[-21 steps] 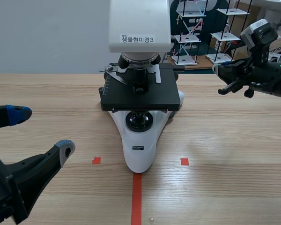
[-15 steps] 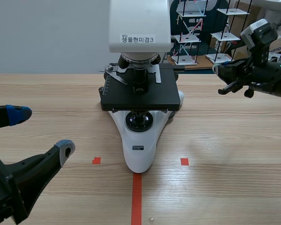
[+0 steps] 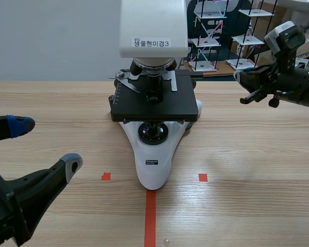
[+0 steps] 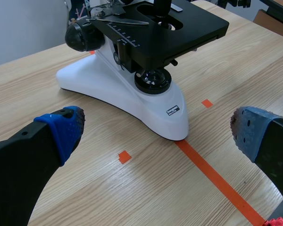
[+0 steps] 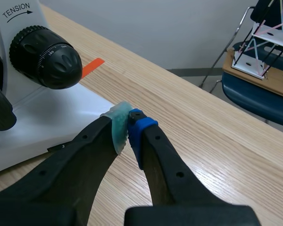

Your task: Return to the home posture

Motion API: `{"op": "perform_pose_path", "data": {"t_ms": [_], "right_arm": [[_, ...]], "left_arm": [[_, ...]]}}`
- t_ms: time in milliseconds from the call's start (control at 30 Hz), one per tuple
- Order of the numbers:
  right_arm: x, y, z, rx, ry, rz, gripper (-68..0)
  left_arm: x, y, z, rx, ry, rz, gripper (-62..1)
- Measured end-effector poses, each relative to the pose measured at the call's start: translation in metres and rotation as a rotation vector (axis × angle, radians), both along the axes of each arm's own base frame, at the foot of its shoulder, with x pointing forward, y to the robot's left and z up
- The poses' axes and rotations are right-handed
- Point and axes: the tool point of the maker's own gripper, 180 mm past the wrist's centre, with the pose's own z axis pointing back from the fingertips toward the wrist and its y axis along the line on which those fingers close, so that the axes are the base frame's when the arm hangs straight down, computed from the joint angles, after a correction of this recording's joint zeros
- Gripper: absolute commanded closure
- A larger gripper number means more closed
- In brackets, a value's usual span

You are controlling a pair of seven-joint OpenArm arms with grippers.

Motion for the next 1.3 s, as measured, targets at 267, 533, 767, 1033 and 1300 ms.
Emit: {"op": "perform_pose_path", "data": {"t_ms": [267,533,767,1033,1300], "right_arm": [[-0.024,-0.003,0.001,0.032,-0.010,-0.020,-28.5],[-0.070,-0.014,0.027,0.022,-0.098,-0.071,-58.9],[-0.128,-0.016,0.038,-0.003,-0.104,-0.105,-67.2],[-0.195,0.012,0.038,-0.013,-0.010,-0.024,-67.2],[-0.225,0.036,0.051,-0.003,0.022,0.041,-67.2]], "left_arm": [[0.000,0.000,0.000,0.000,0.000,0.000,-62.3],[0.000,0.000,0.000,0.000,0.000,0.000,-62.3],[0.000,0.000,0.000,0.000,0.000,0.000,-62.3],[0.000,0.000,0.000,0.000,0.000,0.000,-62.3],[0.000,0.000,0.000,0.000,0.000,0.000,-62.3]]}}
